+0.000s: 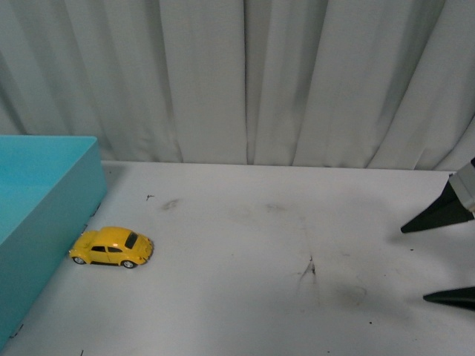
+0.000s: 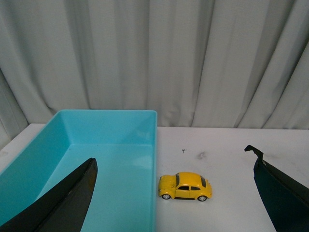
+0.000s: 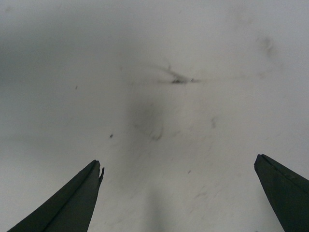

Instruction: Wind up and store yellow beetle toy

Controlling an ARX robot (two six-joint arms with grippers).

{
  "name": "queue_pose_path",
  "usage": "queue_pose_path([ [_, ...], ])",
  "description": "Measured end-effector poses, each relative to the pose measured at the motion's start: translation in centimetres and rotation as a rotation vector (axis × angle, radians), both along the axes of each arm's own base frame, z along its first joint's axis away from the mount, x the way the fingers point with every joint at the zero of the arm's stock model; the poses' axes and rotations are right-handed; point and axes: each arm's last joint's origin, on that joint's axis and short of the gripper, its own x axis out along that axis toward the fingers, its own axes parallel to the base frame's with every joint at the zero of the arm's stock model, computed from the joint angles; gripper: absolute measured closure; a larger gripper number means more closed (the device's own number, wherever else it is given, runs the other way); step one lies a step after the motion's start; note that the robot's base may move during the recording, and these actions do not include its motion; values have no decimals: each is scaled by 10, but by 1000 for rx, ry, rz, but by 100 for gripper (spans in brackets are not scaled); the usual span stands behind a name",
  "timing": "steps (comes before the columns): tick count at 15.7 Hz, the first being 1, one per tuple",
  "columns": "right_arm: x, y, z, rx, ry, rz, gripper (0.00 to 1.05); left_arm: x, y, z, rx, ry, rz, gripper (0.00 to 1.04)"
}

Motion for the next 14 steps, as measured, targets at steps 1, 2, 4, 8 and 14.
queue_pose_path([
  [1,3,2,5,29,-29,-7,7,0,0,0,0,0,0,7],
  [2,7,3,11,78,-66,-19,7,0,0,0,0,0,0,7],
  [4,12,7,25,195,-104,-52,7,0,0,0,0,0,0,7],
  [8,20,9,45,358,-152,-110,7,0,0,0,0,0,0,7],
  [14,-41,37,34,268,-335,-1072,47,0,0,0,0,-1,0,7],
])
